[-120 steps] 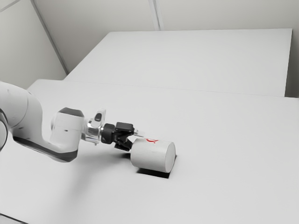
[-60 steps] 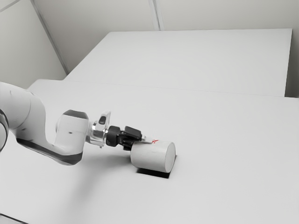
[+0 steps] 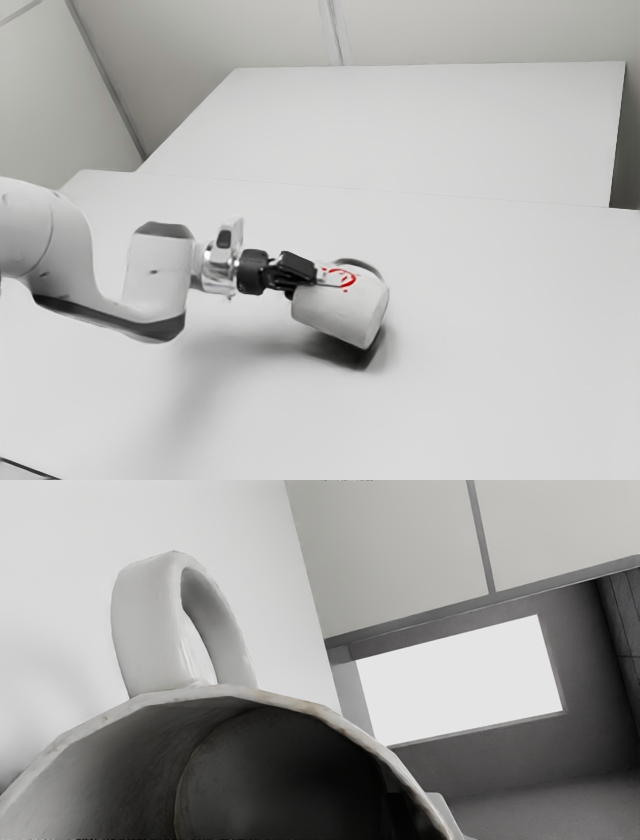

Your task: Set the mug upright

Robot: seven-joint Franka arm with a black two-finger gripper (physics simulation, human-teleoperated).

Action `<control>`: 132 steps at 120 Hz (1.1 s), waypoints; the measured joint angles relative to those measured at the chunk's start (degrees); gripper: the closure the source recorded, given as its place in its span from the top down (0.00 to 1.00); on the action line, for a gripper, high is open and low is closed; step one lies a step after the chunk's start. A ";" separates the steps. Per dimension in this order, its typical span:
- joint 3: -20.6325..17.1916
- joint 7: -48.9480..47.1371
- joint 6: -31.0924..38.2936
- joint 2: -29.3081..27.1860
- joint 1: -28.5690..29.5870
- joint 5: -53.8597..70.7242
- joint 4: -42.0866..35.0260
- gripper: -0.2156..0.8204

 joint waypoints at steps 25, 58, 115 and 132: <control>-2.21 -3.20 6.93 -0.68 0.15 20.95 11.60 0.04; -6.17 -15.15 20.26 0.50 -0.05 70.98 13.62 0.03; -7.80 -32.94 27.26 -0.88 -0.05 88.40 9.42 0.03; -8.39 -36.37 30.39 -3.93 0.23 87.13 5.89 0.03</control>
